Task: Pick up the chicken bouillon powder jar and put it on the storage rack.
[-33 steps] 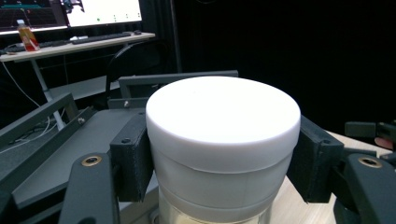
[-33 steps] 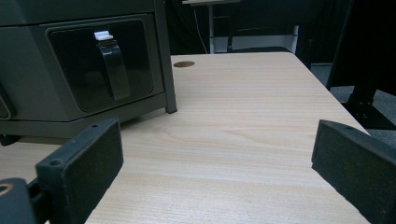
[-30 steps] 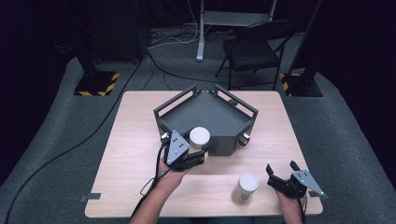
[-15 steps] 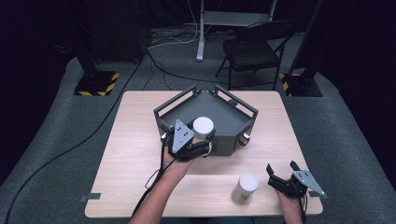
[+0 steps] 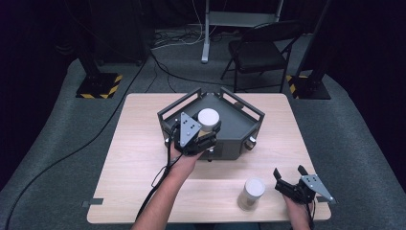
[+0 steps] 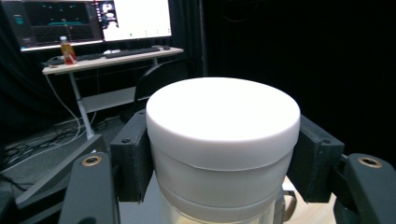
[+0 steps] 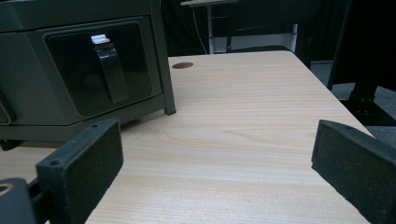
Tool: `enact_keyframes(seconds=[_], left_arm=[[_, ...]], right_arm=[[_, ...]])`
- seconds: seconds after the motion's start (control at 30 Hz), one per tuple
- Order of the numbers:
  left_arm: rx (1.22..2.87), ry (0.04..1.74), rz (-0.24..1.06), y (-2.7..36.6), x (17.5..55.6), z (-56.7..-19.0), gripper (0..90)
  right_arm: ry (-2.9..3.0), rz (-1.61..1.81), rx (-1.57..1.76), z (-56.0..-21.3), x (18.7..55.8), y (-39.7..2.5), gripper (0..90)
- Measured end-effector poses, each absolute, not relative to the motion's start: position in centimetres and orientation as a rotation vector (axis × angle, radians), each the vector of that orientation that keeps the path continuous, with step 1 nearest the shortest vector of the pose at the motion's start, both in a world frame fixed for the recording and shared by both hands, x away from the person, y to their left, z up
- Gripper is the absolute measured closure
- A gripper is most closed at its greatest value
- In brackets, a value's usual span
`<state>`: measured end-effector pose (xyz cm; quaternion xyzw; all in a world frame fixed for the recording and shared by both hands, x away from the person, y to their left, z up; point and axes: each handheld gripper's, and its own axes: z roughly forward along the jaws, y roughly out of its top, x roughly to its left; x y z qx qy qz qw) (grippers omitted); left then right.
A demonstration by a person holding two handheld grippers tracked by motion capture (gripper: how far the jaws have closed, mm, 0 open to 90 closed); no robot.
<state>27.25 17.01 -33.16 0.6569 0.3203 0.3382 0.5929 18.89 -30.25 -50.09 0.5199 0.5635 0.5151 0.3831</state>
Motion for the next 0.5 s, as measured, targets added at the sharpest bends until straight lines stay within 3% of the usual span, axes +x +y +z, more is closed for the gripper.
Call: enact_keyframes(seconds=[0.5], left_arm=[[1.460,0.868,0.879,15.6,28.1,-33.2,33.3]], right_arm=[[1.435,1.325,1.338,-50.1,19.0,-30.4,1.3]])
